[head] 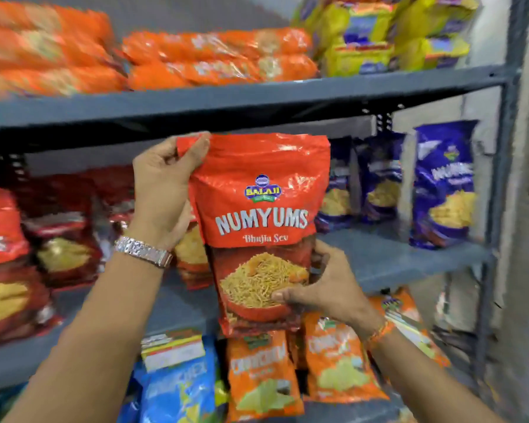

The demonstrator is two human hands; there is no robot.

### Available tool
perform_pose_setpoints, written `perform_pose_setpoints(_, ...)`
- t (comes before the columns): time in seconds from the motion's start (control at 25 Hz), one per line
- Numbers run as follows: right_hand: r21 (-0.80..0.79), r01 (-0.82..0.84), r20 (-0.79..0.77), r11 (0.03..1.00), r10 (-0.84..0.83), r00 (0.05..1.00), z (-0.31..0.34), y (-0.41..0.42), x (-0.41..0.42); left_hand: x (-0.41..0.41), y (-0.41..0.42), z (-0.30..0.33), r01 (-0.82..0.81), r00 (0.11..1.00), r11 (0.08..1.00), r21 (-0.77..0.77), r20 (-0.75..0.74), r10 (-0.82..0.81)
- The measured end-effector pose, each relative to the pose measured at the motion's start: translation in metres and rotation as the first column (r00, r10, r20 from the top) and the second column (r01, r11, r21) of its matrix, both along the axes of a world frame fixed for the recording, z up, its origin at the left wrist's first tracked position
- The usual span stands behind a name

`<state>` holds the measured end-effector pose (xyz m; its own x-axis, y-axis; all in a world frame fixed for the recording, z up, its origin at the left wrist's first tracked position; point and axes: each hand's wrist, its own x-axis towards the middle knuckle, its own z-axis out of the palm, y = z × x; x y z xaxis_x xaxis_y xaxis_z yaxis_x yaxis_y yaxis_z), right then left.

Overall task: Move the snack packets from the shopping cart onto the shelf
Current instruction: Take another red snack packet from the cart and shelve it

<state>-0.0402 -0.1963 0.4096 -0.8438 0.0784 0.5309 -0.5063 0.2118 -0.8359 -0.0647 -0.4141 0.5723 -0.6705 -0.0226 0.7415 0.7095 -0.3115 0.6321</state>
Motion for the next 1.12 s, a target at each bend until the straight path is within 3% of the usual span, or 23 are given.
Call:
perform_pose_setpoints(0.24, 0.071, -0.220, 0.015, 0.973, 0.219, 0.976, 0.029, -0.135, -0.064, -0.026, -0.132, 0.018, -0.264, 0.960, 0.957, 0.120, 0.125, 0.249)
perform_pose_setpoints(0.44, 0.107, -0.198, 0.009, 0.974, 0.198, 0.980, 0.025, -0.220, -0.099, -0.062, -0.195, 0.016, -0.429, 0.882, 0.884, 0.185, 0.295, 0.367)
perform_pose_setpoints(0.56, 0.114, -0.229, 0.038, 0.967, 0.226, 0.973, 0.028, -0.248, -0.115, -0.087, -0.224, 0.016, -0.505, 0.825, 0.848, 0.157, 0.376, 0.422)
perform_pose_setpoints(0.68, 0.111, -0.245, 0.075, 0.963, 0.238, 0.968, 0.024, -0.263, -0.132, -0.111, -0.252, 0.014, -0.628, 0.725, 0.778, 0.021, 0.379, 0.575)
perform_pose_setpoints(0.8, 0.131, -0.231, 0.075, 0.964, 0.222, 0.972, 0.026, -0.269, -0.141, -0.120, -0.265, 0.019, -0.747, 0.578, 0.631, -0.209, 0.266, 0.772)
perform_pose_setpoints(0.88, 0.123, -0.244, 0.079, 0.962, 0.235, 0.969, 0.027, -0.271, -0.145, -0.111, -0.263, 0.026, -0.768, 0.527, 0.541, -0.341, 0.142, 0.838)
perform_pose_setpoints(1.0, 0.123, -0.276, 0.107, 0.953, 0.263, 0.959, 0.029, -0.270, -0.150, -0.098, -0.254, 0.035, -0.791, 0.471, 0.341, -0.508, -0.151, 0.869)
perform_pose_setpoints(1.12, 0.122, -0.283, 0.126, 0.951, 0.268, 0.955, 0.030, -0.272, -0.149, -0.091, -0.247, 0.046, -0.819, 0.407, 0.106, -0.565, -0.440, 0.801)
